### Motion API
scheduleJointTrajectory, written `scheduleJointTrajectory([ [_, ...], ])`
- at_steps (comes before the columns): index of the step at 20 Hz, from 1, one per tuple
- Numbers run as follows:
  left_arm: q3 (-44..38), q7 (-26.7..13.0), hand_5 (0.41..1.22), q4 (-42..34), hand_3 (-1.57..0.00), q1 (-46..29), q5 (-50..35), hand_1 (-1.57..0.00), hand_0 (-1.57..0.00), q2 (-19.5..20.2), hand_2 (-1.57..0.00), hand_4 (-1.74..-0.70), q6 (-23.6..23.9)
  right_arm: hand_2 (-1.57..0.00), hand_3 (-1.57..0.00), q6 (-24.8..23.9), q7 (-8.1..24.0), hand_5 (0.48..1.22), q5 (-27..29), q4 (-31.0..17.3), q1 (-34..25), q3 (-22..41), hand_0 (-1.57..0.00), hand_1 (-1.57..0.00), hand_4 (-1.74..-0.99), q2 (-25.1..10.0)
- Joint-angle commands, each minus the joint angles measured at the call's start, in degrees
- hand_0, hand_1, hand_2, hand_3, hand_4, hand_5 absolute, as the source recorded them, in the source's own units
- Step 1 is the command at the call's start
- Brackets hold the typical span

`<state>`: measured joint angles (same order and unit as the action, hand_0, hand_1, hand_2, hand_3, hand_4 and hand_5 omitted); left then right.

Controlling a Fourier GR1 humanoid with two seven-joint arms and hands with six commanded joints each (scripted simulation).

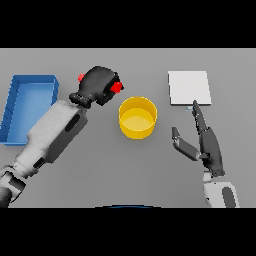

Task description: Pick up the red beaker and tilt it to pour out 1 green nut into yellow bowl. Pick up the yellow bowl and place it on the metallic measuring scale.

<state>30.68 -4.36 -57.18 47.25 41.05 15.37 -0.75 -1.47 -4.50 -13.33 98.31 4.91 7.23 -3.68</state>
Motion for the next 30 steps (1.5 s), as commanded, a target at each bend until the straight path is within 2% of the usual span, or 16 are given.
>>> scheduleJointTrajectory([
  [1,1.7,0.9,1.186,0.8,-1.57,1.2,1.5,-1.57,-1.57,0.8,-1.57,-1.74,-1.3,0.0,0.0,0.1,-0.2,0.72,0.4,-0.1,-0.1,-0.6,0.0,0.0,-1.268,-0.4],
  [2,3.5,1.3,1.193,2.0,-1.57,3.3,3.0,-1.57,-1.57,1.1,-1.57,-1.74,-2.7,0.0,0.0,0.2,-0.5,0.717,0.6,-0.7,-0.2,-0.7,0.0,0.0,-1.264,-0.4],
  [3,5.0,2.1,1.198,3.3,-1.57,4.9,4.2,-1.57,-1.57,1.1,-1.57,-1.69,-3.8,0.0,0.0,0.1,-1.8,0.715,0.3,-0.5,0.3,-0.4,0.0,0.0,-1.261,-0.3],
  [4,6.7,3.0,1.203,5.0,-1.57,6.9,5.8,-1.57,-1.57,1.1,-1.57,-1.65,-4.6,0.0,0.0,-0.3,-1.1,0.705,0.0,-1.2,-0.2,-0.5,0.0,0.0,-1.262,-0.2],
  [5,8.6,3.3,1.206,5.7,-1.57,8.4,7.3,-1.57,-1.57,1.0,-1.57,-1.61,-5.9,0.0,0.0,-0.1,-1.7,0.697,0.5,-1.1,0.0,-0.6,0.0,0.0,-1.258,-0.1],
  [7,12.3,3.3,1.212,7.4,-1.57,11.0,9.5,-1.57,-1.57,0.7,-1.57,-1.66,-9.6,0.0,0.0,-0.8,-1.4,0.679,-0.2,-0.5,0.1,-0.2,0.0,0.0,-1.245,0.6],
  [9,14.8,5.3,1.215,8.1,-1.57,13.7,10.1,-1.57,-1.57,0.7,-1.57,-1.68,-12.3,0.0,0.0,-0.7,-0.9,0.663,0.9,-0.5,-0.1,-1.1,0.0,0.0,-1.225,0.4],
  [15,23.4,5.8,1.219,11.9,-1.57,19.0,15.2,-1.57,-1.57,-0.7,-1.57,-1.72,-16.3,0.0,0.0,-1.7,-1.9,0.648,-0.6,-1.2,0.2,-0.8,0.0,0.0,-1.193,0.5],
  [20,30.4,8.7,1.22,13.8,-1.57,22.6,19.3,-1.57,-1.57,-0.6,-1.57,-1.74,-15.6,0.0,0.0,-2.4,-1.1,0.63,-1.2,-0.8,0.0,-0.4,0.0,0.0,-1.18,1.1],
  [23,35.2,9.1,1.221,15.9,-1.57,24.7,22.8,-1.57,-1.57,-2.0,-1.57,-1.73,-13.8,0.0,0.0,-2.4,-0.7,0.626,-1.5,-0.5,0.2,-0.5,0.0,0.0,-1.167,0.8],
  [30,42.9,9.9,1.221,18.1,-1.57,28.9,26.6,-1.57,-1.57,-4.3,-1.57,-1.73,-13.5,0.0,0.0,-2.5,0.0,0.634,-2.0,-1.2,-0.8,-0.6,0.0,0.0,-1.161,0.3],
])
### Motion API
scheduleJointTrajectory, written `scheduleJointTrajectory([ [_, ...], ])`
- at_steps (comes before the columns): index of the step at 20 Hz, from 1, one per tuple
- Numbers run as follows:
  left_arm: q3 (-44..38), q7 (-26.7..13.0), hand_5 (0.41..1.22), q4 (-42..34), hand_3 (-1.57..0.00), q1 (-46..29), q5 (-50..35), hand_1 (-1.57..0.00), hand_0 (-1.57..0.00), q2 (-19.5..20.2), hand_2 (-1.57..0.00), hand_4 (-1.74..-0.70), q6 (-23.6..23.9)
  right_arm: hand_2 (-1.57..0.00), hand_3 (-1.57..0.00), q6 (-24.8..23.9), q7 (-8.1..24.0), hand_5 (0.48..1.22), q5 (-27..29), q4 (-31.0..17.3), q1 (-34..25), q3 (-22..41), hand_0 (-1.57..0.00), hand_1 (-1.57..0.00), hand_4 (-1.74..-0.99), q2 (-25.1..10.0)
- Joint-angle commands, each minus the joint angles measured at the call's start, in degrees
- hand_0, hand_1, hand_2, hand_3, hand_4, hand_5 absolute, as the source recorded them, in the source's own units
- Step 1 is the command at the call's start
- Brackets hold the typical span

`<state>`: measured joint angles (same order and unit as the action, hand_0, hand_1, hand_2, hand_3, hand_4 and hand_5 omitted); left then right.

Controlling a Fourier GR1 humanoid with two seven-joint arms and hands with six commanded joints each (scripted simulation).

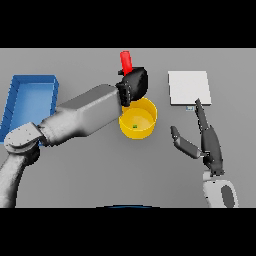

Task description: Pick up the red beaker and tilt it to pour out 1 green nut into yellow bowl. Pick up the yellow bowl and place it on the metallic measuring scale.

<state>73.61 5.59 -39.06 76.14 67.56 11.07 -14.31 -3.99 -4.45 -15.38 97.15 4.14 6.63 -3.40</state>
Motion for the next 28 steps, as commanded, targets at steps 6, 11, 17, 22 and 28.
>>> scheduleJointTrajectory([
  [6,4.0,2.2,1.221,1.4,-1.57,4.4,0.9,-1.57,-1.57,-0.2,-1.57,-1.72,0.7,0.0,0.0,-0.1,-1.8,0.635,0.8,0.2,1.2,-0.3,0.0,0.0,-1.152,0.3],
  [11,2.9,3.3,1.221,6.9,-1.57,13.4,-0.5,-1.57,-1.57,1.5,-1.57,-1.73,2.8,0.0,0.0,0.3,-3.1,0.654,1.2,-0.5,0.5,-0.3,0.0,0.0,-1.154,0.3],
  [17,-10.0,0.5,1.221,20.9,-1.41,22.6,-12.9,-1.57,-1.57,5.9,-1.57,-1.73,6.1,0.0,0.0,0.6,-3.5,0.658,1.2,-0.7,-0.1,0.4,0.0,0.0,-1.156,0.9],
  [22,-28.4,-5.6,1.221,30.2,-1.4,22.4,-34.0,-1.57,-1.57,12.5,-1.57,-1.74,8.3,0.0,0.0,-1.2,-2.8,0.63,-1.6,-1.4,-0.9,0.7,0.0,0.0,-1.142,0.3],
  [28,-40.8,-8.7,1.221,36.6,-1.51,14.0,-52.1,-1.57,-1.57,20.3,-1.57,-1.74,15.5,0.0,0.0,2.8,-4.5,0.637,4.0,-1.4,-1.2,-0.2,0.0,0.0,-1.092,0.2],
])
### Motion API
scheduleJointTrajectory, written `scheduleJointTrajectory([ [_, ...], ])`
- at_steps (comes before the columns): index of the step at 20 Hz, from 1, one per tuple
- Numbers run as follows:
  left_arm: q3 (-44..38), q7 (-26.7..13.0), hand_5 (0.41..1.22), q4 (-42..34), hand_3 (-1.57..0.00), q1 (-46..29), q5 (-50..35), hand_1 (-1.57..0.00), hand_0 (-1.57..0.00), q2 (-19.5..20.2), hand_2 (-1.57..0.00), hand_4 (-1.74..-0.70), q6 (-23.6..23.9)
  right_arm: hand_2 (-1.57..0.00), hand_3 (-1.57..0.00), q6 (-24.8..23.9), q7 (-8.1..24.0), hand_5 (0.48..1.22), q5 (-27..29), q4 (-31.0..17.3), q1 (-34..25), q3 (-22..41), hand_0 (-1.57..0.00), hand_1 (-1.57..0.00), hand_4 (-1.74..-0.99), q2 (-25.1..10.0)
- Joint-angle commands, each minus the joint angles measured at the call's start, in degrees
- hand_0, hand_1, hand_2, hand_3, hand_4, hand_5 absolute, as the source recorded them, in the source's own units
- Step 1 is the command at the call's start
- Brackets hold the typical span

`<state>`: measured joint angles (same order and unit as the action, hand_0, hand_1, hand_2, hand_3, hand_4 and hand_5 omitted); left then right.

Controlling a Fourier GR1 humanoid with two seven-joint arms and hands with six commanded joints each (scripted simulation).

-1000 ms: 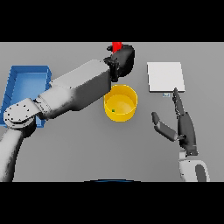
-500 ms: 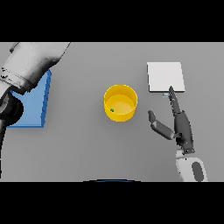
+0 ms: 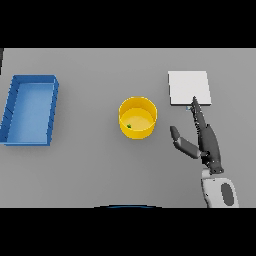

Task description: Pick up the red beaker and tilt it to pour out 1 green nut into yellow bowl. Pick up the yellow bowl and place it on the metallic measuring scale.

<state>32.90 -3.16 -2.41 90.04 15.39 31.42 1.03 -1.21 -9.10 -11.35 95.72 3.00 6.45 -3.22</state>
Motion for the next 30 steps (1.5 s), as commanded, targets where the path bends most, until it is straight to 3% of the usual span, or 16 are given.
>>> scheduleJointTrajectory([
  [1,-1.3,-0.3,1.221,0.3,-1.52,-1.9,-2.0,-1.57,-1.57,0.7,-1.57,-1.74,2.1,0.0,0.0,0.5,0.7,0.642,0.5,-0.1,-0.1,0.0,0.0,0.0,-1.106,-0.1],
  [6,-6.6,-8.4,1.221,1.9,-1.56,-8.2,-11.8,-1.57,-1.57,2.9,-1.57,-1.74,7.2,0.0,0.0,0.5,0.9,0.672,0.0,-1.6,-1.4,0.0,0.0,0.0,-1.165,-0.4],
  [8,-8.2,-7.9,1.221,1.4,-1.49,-11.6,-14.9,-1.57,-1.57,3.4,-1.57,-1.74,8.2,0.0,0.0,0.6,-0.6,0.687,-0.6,-1.7,-1.0,0.7,0.0,0.0,-1.181,-0.1],
  [13,-11.4,-8.8,1.221,-2.1,-1.37,-19.8,-22.2,-1.57,-1.57,2.4,-1.57,-1.74,11.9,0.0,0.0,0.0,0.0,0.707,-1.8,-0.8,-0.7,0.9,0.0,0.0,-1.199,-0.7],
  [15,-11.9,-8.6,1.221,-5.3,-1.38,-23.9,-25.0,-1.57,-1.57,2.4,-1.57,-1.74,13.9,0.0,0.0,0.3,-0.2,0.708,-1.2,-2.0,-1.2,0.2,0.0,0.0,-1.207,-1.2],
  [18,-11.1,-11.4,1.221,-13.4,-1.4,-30.4,-28.0,-1.57,-1.57,2.8,-1.57,-1.74,16.5,0.0,0.0,0.4,-1.0,0.696,-1.3,-1.8,-0.6,0.4,0.0,0.0,-1.201,-1.1],
  [21,-8.8,-17.0,1.221,-26.2,-1.38,-39.5,-30.2,-1.57,-1.57,4.2,-1.57,-1.74,19.8,0.0,0.0,-0.1,0.5,0.687,-1.1,-2.1,-1.9,-0.1,0.0,0.0,-1.186,-1.0],
  [25,-5.3,-26.5,0.955,-44.6,-1.37,-48.7,-34.5,-1.57,-1.57,9.4,-1.57,-1.73,21.7,0.0,0.0,0.3,0.8,0.679,-1.0,-1.2,-1.1,0.4,0.0,0.0,-1.168,-0.9],
  [26,-3.8,-28.3,0.888,-48.8,-1.41,-50.4,-35.2,-1.57,-1.57,10.8,-1.57,-1.66,20.8,0.0,0.0,0.5,1.2,0.678,-0.8,-1.6,-1.7,0.2,0.0,0.0,-1.165,-1.1],
  [28,-2.0,-28.3,0.774,-56.7,-1.24,-54.0,-36.3,-1.54,-1.57,14.5,-1.49,-1.31,18.3,0.0,0.0,0.1,0.5,0.671,-1.4,-2.0,-1.4,0.4,0.0,0.0,-1.163,-1.0],
  [29,-1.6,-26.9,0.74,-58.9,-1.1,-55.0,-36.5,-1.38,-1.5,16.2,-1.31,-1.15,16.4,0.0,0.0,0.0,0.7,0.669,-1.4,-2.0,-1.7,0.2,0.0,0.0,-1.159,-1.1],
  [30,-2.1,-25.4,0.714,-60.4,-0.88,-55.5,-38.0,-1.1,-1.25,16.9,-1.05,-1.03,13.7,0.0,0.0,-0.2,0.4,0.669,-1.8,-2.2,-1.6,0.5,0.0,0.0,-1.161,-0.9],
])
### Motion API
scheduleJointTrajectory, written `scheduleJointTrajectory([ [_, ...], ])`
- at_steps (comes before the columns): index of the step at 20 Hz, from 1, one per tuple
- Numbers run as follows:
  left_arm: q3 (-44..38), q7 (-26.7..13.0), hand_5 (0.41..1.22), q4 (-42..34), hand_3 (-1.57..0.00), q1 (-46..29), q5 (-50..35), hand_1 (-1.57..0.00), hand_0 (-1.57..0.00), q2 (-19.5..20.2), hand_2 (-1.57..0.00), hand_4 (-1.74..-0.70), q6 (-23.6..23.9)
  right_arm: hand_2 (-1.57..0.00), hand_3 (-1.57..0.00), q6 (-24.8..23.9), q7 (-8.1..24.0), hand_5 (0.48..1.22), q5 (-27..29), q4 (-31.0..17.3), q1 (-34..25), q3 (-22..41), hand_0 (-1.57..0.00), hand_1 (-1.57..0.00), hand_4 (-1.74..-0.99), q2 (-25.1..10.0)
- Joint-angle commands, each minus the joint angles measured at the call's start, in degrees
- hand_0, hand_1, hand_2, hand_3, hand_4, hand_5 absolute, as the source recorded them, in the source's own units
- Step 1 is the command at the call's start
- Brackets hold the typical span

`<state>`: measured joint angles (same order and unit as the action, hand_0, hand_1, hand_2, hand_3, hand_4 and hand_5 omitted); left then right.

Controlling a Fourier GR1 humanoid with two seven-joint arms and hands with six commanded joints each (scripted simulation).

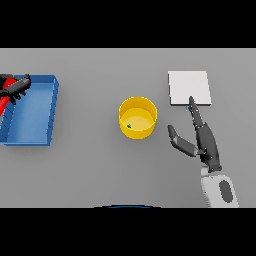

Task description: Pick up the red beaker and tilt it to pour out 1 green nut into yellow bowl. Pick up the yellow bowl and place it on the metallic measuring scale.

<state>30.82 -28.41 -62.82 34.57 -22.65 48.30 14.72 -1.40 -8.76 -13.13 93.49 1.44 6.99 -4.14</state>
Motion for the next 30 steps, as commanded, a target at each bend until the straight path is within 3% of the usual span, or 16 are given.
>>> scheduleJointTrajectory([
  [1,0.2,-0.3,0.697,-1.0,-0.71,-0.8,-1.0,-0.88,-1.0,0.5,-0.84,-0.93,-2.1,0.0,0.0,0.1,-0.5,0.671,0.3,0.0,-0.1,-0.3,0.0,0.0,-1.162,-0.2],
  [4,1.5,-1.2,0.656,-2.8,-0.36,-1.9,-0.7,-0.45,-0.51,2.3,-0.43,-0.78,-4.9,0.0,0.0,0.2,-1.1,0.68,0.0,0.6,0.8,0.5,0.0,0.0,-1.147,0.1],
  [9,2.9,0.6,0.647,0.6,-0.12,-0.8,2.6,-0.15,-0.17,0.6,-0.14,-0.72,-3.4,0.0,0.0,0.4,-0.4,0.688,0.0,0.6,0.8,0.2,0.0,0.0,-1.164,-0.4],
  [12,3.1,-0.4,0.653,1.3,-0.06,1.1,4.0,-0.07,-0.09,-0.3,-0.07,-0.7,-1.5,0.0,0.0,0.0,0.4,0.679,-0.4,1.0,0.8,0.3,0.0,0.0,-1.178,-0.3],
  [15,1.5,4.7,0.674,1.2,-0.03,-0.1,3.5,-0.04,-0.04,0.0,-0.04,-0.71,0.0,0.0,0.0,-0.2,1.9,0.691,-4.2,1.8,0.1,2.1,0.0,0.0,-1.146,-1.5],
  [19,1.6,4.6,0.683,0.1,-0.01,-0.4,3.7,-0.01,-0.02,0.2,-0.01,-0.71,1.1,0.0,0.0,5.9,2.0,0.728,-8.5,0.6,-5.1,5.4,0.0,0.0,-1.172,-7.5],
  [22,1.3,5.9,0.667,-0.1,-0.01,-0.5,2.9,-0.01,-0.01,-0.8,-0.01,-0.72,1.1,0.0,0.0,9.9,4.1,0.704,-17.7,-1.5,-11.4,10.7,0.0,0.0,-1.216,-13.7],
  [27,1.5,5.8,0.672,0.7,0.0,-0.2,2.9,0.0,0.0,-1.3,0.0,-0.71,0.5,0.0,0.0,15.7,-0.4,0.703,-28.8,-5.5,-22.1,19.5,0.0,0.0,-1.228,-19.8],
  [30,1.2,6.1,0.682,-0.3,0.0,-0.7,2.3,0.0,0.0,-0.9,0.0,-0.71,0.5,0.0,0.0,19.4,-2.1,0.705,-31.8,-9.6,-27.4,23.2,0.0,0.0,-1.213,-20.6],
])
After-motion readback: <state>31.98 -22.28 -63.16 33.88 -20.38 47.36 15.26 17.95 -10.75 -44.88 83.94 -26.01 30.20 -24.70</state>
